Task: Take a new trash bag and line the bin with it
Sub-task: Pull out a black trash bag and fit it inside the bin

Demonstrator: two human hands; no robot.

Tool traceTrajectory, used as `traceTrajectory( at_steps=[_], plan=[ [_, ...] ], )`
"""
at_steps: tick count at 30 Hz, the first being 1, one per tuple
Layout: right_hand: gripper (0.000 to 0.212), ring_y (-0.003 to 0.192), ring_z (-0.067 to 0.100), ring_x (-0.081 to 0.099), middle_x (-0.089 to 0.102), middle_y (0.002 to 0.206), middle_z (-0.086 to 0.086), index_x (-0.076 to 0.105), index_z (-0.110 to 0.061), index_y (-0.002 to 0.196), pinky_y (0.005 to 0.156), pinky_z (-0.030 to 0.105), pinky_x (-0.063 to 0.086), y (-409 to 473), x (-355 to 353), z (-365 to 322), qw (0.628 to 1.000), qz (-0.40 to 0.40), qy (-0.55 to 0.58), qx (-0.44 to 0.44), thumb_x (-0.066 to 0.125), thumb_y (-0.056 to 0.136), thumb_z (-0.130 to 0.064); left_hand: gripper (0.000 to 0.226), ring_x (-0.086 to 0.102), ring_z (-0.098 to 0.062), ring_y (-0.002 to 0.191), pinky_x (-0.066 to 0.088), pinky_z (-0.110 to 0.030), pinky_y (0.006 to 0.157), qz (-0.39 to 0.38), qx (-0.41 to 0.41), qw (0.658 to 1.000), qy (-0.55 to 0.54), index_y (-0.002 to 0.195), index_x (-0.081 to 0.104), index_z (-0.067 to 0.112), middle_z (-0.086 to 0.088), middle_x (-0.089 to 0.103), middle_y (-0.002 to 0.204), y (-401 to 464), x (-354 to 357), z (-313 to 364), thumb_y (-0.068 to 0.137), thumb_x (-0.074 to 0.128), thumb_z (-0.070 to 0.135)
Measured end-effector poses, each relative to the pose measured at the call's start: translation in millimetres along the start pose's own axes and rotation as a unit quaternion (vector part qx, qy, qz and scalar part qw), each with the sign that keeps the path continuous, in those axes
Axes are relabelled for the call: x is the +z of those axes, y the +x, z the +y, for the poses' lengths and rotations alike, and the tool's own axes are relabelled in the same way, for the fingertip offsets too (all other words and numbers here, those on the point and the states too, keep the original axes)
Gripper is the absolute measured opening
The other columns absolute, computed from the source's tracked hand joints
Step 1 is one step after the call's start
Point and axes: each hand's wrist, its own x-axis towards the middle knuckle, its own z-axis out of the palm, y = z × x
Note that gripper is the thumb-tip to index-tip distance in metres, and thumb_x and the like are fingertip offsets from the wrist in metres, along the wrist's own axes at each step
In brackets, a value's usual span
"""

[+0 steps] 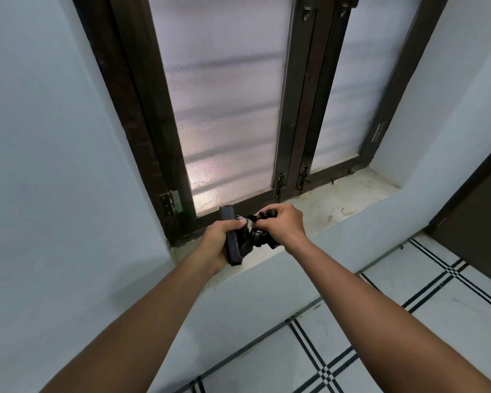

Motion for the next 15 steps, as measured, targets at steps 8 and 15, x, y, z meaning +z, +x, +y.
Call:
traceTrajectory(
  at_steps=[8, 15],
  plan=[
    [0.036, 0.076, 0.026, 0.075, 0.078, 0.084, 0.01, 0.077, -0.006, 0.087, 0.066, 0.04, 0.063, 13, -2, 19, 0.991, -0.075, 0.052, 0.102, 0.093, 0.067, -0.031, 0.017, 0.066, -0.033, 0.084, 0.063, -0.044, 0.066, -0.022, 0.076, 0.997, -0.004, 0.11, 0.068, 0.007, -0.014, 0.066, 0.089, 3, 1, 8, 0.093, 0.069, 0.008],
    [0.031, 0.061, 0.027, 0.069, 0.072, 0.076, 0.017, 0.067, 0.004, 0.1, 0.049, 0.029, 0.049, 7, -20, 12, 0.959, -0.268, -0.035, 0.085, 0.08, 0.088, -0.022, 0.009, 0.074, -0.031, 0.096, 0.062, -0.057, 0.082, 0.063, 0.199, 0.942, 0.263, 0.095, 0.068, 0.028, -0.009, 0.075, 0.104, 8, -3, 8, 0.097, 0.069, 0.037]
  ],
)
